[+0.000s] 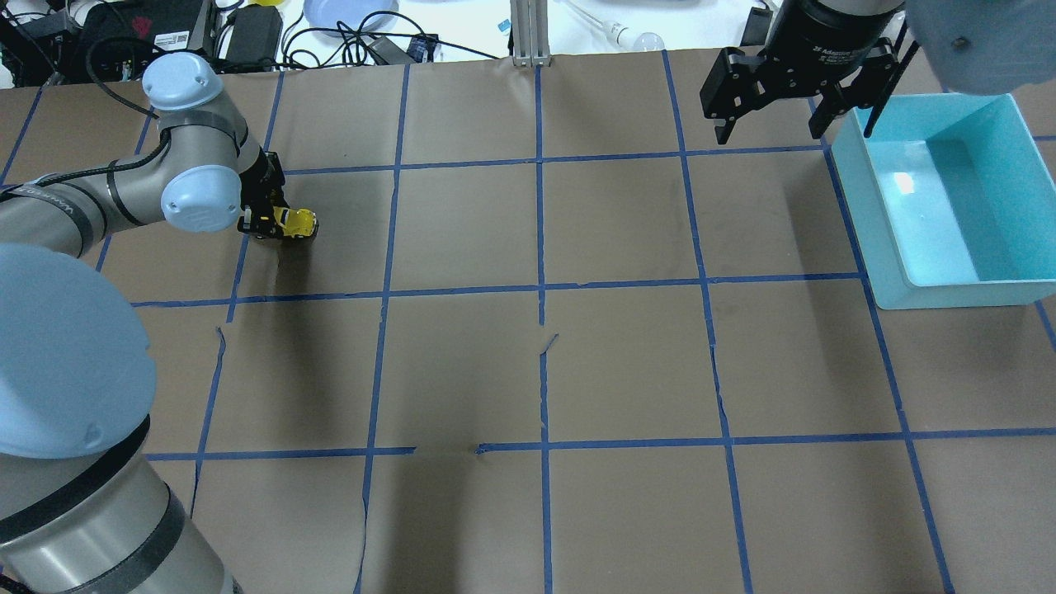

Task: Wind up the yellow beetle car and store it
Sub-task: 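Pull the held car back again toward the left arm, then open the left gripper and release the car to roll toward the tray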

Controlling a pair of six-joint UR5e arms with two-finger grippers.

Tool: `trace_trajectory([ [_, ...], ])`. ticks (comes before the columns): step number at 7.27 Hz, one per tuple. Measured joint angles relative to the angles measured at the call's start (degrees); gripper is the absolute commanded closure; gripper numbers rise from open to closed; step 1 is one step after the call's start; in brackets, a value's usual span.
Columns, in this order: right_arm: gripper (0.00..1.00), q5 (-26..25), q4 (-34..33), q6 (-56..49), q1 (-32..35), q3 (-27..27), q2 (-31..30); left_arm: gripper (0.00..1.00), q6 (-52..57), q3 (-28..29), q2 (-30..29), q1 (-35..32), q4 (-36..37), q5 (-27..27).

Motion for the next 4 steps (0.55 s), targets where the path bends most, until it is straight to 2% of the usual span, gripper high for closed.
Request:
trace_trajectory([
  [2,0.0,0.0,0.0,0.0,0.0,0.0,0.0,0.23,-0.6,0.3,-0.3,0.9,0.2,0.1],
  [4,0.0,0.0,0.0,0.0,0.0,0.0,0.0,0.23,-0.9,0.3,0.3,0.9,0.3,-0.1],
])
